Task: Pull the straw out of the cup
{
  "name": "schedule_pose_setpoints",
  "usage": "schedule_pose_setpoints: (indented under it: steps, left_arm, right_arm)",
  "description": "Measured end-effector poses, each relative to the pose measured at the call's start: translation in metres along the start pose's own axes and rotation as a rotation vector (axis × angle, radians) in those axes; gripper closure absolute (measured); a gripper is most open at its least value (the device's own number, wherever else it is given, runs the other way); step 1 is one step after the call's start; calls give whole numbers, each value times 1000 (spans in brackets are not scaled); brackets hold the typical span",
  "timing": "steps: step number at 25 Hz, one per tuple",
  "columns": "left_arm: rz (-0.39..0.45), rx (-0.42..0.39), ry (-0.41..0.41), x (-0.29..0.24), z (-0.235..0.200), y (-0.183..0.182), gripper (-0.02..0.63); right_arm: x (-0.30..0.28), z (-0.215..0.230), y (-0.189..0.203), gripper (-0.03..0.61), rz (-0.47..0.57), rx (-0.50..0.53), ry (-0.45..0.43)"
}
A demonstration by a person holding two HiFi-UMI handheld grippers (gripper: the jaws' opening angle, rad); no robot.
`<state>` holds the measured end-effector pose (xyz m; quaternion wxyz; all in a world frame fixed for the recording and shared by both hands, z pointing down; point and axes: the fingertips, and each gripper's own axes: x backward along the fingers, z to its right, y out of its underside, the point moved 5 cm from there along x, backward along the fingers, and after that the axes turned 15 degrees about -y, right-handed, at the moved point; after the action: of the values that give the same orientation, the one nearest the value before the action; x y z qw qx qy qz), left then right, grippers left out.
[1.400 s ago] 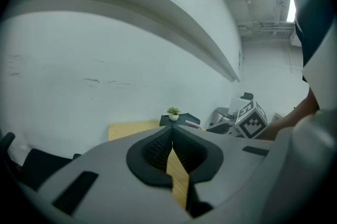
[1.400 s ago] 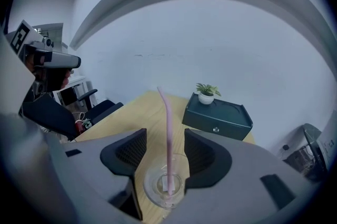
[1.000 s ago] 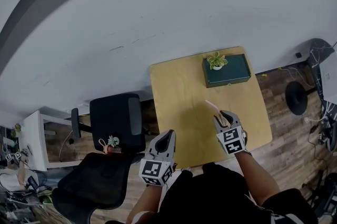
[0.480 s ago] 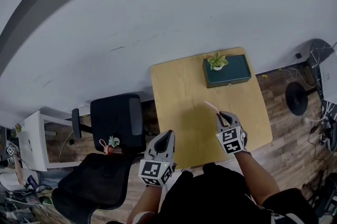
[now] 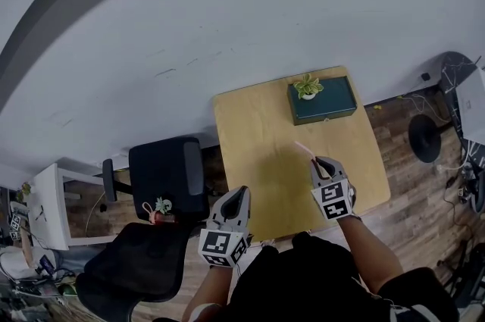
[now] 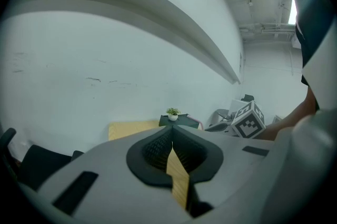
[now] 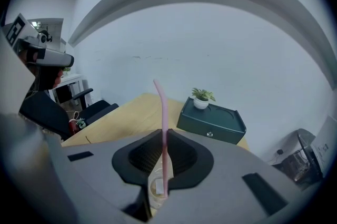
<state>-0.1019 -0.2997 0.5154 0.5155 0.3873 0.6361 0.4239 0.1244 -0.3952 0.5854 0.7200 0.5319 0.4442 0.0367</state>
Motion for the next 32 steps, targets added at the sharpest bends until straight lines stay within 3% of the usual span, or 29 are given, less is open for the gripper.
schedule_pose_setpoints:
  steps: [24,32]
  left_arm:
    - [46,-34,56,8,21,-16,595]
    - [55,-19,19,11,12,-19,595]
  right_arm:
    - [111,-5,-97,531,395,-9,74]
    - [150,-23,-136,532,582,72,69]
